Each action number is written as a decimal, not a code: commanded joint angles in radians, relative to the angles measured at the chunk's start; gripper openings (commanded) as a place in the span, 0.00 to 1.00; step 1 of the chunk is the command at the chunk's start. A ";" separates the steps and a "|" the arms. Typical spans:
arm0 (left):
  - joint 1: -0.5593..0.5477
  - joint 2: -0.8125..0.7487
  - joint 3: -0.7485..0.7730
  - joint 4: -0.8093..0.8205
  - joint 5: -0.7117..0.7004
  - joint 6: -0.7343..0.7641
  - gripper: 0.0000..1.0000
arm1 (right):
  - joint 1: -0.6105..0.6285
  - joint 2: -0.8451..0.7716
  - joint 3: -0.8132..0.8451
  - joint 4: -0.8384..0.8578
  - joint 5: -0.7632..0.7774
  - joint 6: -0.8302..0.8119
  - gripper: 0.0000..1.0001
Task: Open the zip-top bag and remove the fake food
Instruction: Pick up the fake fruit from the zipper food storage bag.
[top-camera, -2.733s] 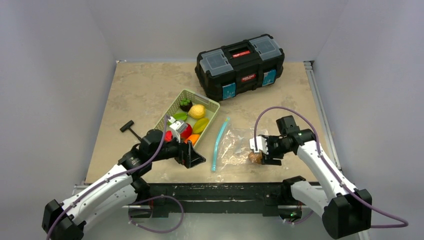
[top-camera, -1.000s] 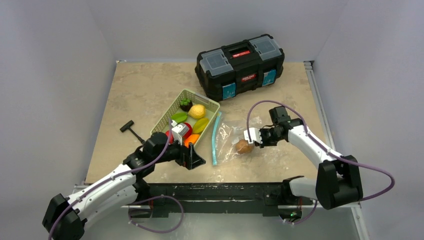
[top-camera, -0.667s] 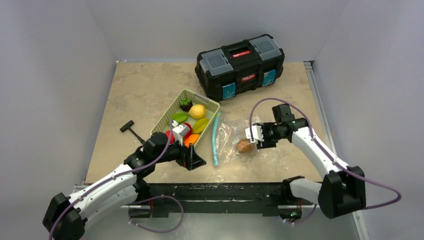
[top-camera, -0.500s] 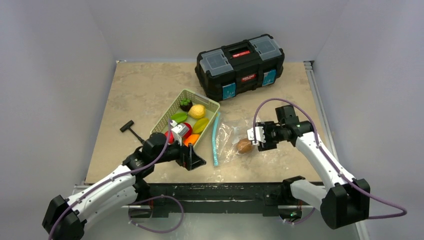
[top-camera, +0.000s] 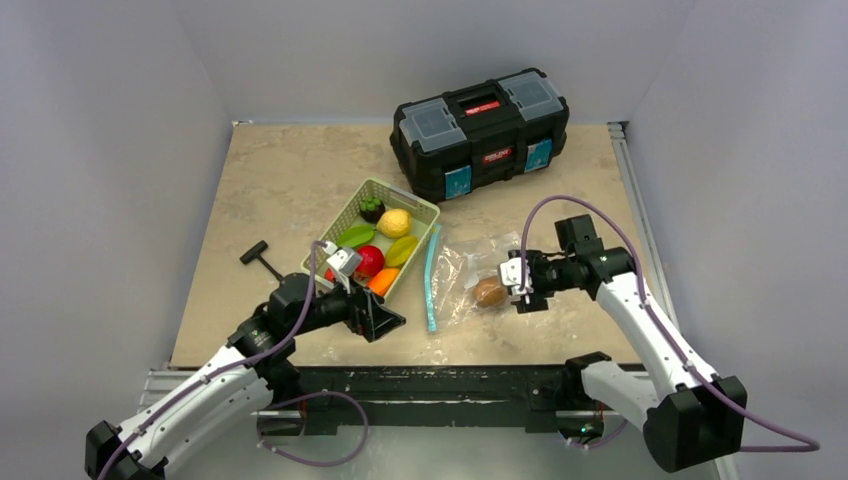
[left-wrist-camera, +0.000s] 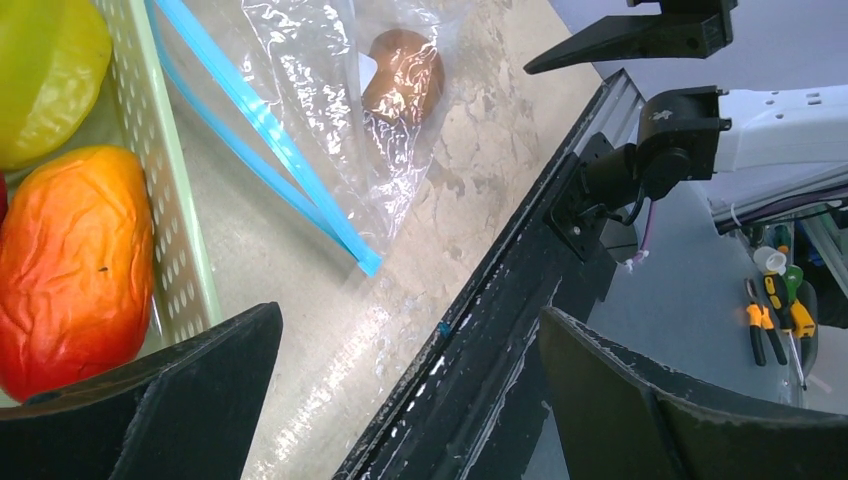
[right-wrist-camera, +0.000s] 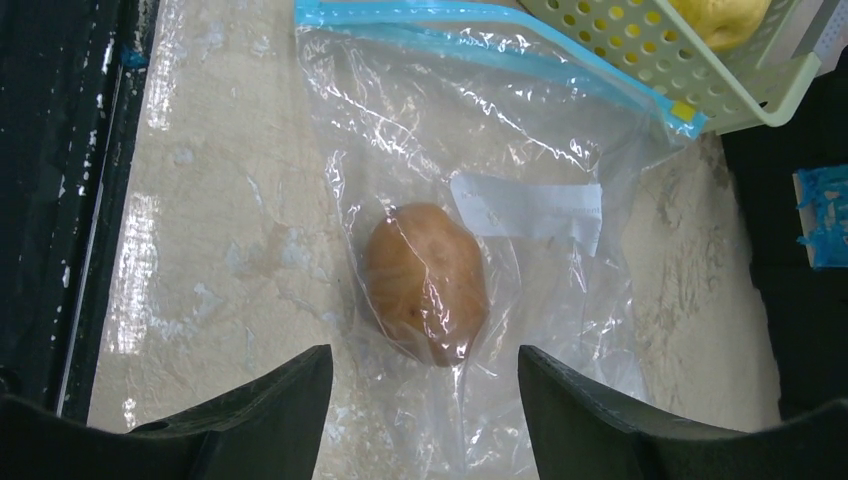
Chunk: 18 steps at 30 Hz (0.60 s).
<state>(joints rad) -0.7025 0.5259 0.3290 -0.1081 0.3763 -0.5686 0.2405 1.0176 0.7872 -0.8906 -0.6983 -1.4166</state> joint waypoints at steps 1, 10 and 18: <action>0.005 -0.004 0.007 -0.014 -0.028 -0.017 1.00 | -0.005 -0.024 0.018 -0.008 -0.079 0.030 0.67; 0.006 0.005 0.008 -0.005 0.020 -0.004 1.00 | -0.005 0.029 -0.020 0.041 -0.013 0.021 0.69; 0.006 0.016 0.001 0.011 0.029 0.000 1.00 | -0.003 0.135 0.000 0.040 0.092 -0.034 0.68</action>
<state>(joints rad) -0.7010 0.5320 0.3290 -0.1360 0.3866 -0.5671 0.2405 1.1191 0.7773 -0.8597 -0.6666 -1.4155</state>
